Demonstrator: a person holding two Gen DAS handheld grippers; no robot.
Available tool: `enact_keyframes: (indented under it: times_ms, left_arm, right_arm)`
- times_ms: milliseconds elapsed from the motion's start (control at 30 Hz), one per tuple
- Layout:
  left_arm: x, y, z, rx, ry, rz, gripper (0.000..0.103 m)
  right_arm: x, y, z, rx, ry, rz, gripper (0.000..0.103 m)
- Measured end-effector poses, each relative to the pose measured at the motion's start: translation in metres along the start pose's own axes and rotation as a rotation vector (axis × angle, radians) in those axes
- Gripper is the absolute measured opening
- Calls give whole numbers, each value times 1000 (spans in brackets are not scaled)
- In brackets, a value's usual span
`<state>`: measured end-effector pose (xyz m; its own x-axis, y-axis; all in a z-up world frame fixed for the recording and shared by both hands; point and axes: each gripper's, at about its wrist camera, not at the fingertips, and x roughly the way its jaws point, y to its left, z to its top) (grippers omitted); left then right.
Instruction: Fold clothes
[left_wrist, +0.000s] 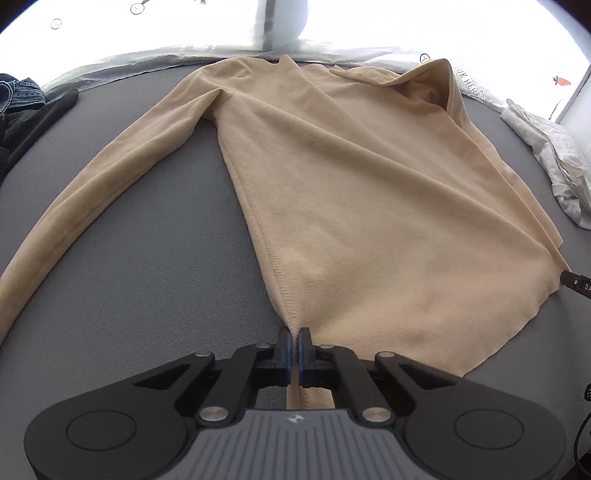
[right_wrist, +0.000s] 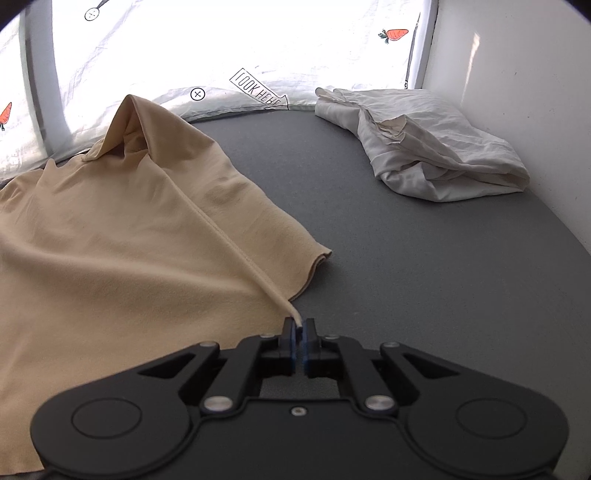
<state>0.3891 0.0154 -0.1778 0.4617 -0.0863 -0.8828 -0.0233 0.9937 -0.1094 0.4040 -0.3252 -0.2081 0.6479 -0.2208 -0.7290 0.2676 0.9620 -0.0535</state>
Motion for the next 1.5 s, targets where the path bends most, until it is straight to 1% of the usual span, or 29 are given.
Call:
enact_keyframes:
  times_ms: [133, 300, 433, 567, 700, 733, 767, 833, 867, 900, 933, 967, 1000, 1033, 1067, 1100, 1133, 1167, 1300, 1367, 1467, 1500]
  left_arm:
    - [-22, 21, -6, -70, -42, 5, 3]
    - [-47, 49, -16, -123, -63, 30, 3]
    - [-58, 67, -34, -145, -37, 39, 3]
    - [-62, 76, -56, -162, 14, 44, 3]
    - [-61, 76, -62, -165, 9, 69, 4]
    - [-61, 76, -63, -166, 8, 76, 4]
    - [-61, 76, -64, -167, 7, 82, 8]
    - [-61, 76, -67, -169, 5, 94, 9]
    - [-61, 76, -68, -170, 4, 101, 13]
    - [-60, 76, -70, -171, 3, 107, 16]
    - [-60, 76, -71, -171, 2, 113, 23]
    - [-60, 76, -73, -172, 1, 120, 36]
    - [-60, 76, -74, -173, 0, 126, 45]
    - [-60, 76, -75, -174, -2, 132, 56]
    - [-60, 76, -77, -175, -3, 138, 60]
    - [-60, 76, -78, -176, -4, 145, 60]
    - [-60, 76, -78, -180, -9, 150, 63]
    - [-62, 75, -77, -191, -23, 152, 66]
    - [-63, 68, -71, -198, -57, 155, 71]
    - [-62, 62, -68, -193, -64, 158, 76]
    - [-59, 54, -63, -196, -74, 165, 79]
    - [-57, 51, -60, -201, -81, 170, 79]
  right_arm:
    - [-25, 0, -7, 8, -19, 45, 3]
    - [-55, 4, -33, 4, -1, 100, 2]
    - [-80, 5, -58, -22, 22, 121, 2]
    - [-99, 5, -77, -56, 36, 123, 2]
    - [-102, 6, -92, -50, 74, 129, 2]
    - [-100, 6, -94, -41, 88, 128, 2]
    - [-96, 8, -96, -39, 109, 123, 3]
    - [-93, 10, -100, -46, 137, 115, 3]
    - [-93, 10, -100, -46, 137, 113, 4]
    - [-94, 10, -100, -46, 134, 112, 10]
    - [-97, 10, -100, -45, 121, 107, 23]
    - [-99, 10, -99, -45, 100, 97, 31]
    - [-101, 10, -98, -48, 79, 91, 39]
    - [-102, 9, -96, -52, 65, 88, 39]
    - [-102, 9, -94, -58, 55, 84, 40]
    - [-102, 9, -92, -66, 47, 79, 42]
    - [-101, 9, -91, -76, 40, 76, 43]
    - [-100, 9, -90, -84, 36, 75, 43]
    - [-94, 7, -82, -96, 26, 84, 43]
    - [-90, 7, -77, -106, 14, 91, 41]
    - [-81, 11, -67, -148, -2, 102, 33]
    - [-78, 12, -64, -168, -8, 108, 28]
